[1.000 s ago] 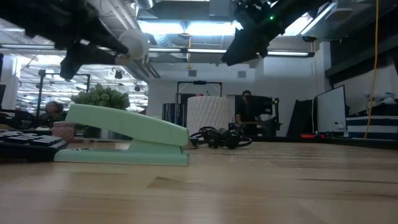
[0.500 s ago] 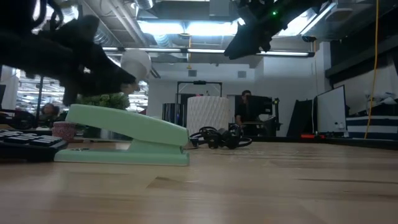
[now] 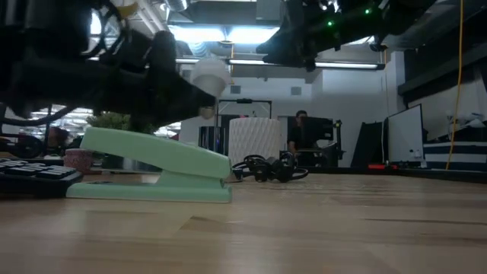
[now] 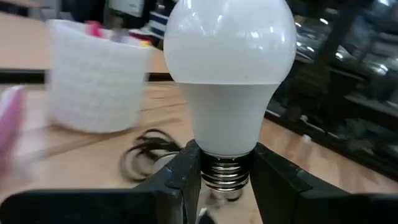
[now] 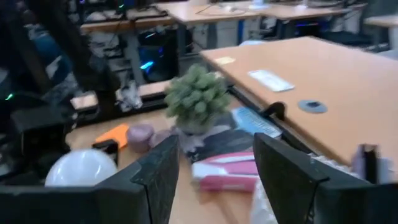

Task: Screw lightbulb
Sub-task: Insert the lightbulb into the lamp

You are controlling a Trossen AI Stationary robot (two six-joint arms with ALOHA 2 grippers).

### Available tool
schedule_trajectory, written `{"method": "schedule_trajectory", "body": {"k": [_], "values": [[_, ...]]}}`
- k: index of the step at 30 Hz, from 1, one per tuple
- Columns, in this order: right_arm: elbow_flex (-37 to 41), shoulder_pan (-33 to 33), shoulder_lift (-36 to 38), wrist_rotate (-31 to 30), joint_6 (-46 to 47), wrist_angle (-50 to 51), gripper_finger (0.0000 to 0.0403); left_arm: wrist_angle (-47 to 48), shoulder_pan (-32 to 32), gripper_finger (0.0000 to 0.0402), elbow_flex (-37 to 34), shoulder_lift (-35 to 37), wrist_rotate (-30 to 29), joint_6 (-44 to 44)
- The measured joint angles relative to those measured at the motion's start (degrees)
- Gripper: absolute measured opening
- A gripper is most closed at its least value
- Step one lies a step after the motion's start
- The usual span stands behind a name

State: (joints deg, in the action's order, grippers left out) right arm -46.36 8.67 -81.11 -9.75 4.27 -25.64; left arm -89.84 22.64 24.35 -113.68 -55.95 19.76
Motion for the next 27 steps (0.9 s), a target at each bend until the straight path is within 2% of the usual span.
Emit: {"method": "schedule_trajectory", "body": {"k": [4,9,17,20,24,27], "values": [[0.19,0.00,-3.11,2.68,0.04,-1.51,0.0209,-0.12,-2.03,0.0110,1.36,-0.53,2.45,-5.19],[0.19,0.00,-6.89,3.94,0.48,-2.32,0.0209,0.26,-2.85,0.0110,1.13,-0.53,2.96,-6.66],[0.19,-0.02,-11.48,4.42,0.59,-10.19,0.0209,-0.18,-2.89,0.0109,-4.75,3.04,4.41,-9.95],[0.19,-0.02,-11.75,4.44,0.59,-11.43,0.0209,-0.22,-3.82,0.0109,-8.83,6.44,10.72,-11.21],[0.19,-0.02,-11.75,4.45,0.59,-11.68,0.0209,-0.18,-7.47,0.0109,-12.97,9.56,22.89,-11.51],[0.19,-0.02,-11.76,4.45,0.59,-11.99,0.0209,-0.09,-11.26,0.0109,-13.25,9.83,32.49,-14.06]]}}
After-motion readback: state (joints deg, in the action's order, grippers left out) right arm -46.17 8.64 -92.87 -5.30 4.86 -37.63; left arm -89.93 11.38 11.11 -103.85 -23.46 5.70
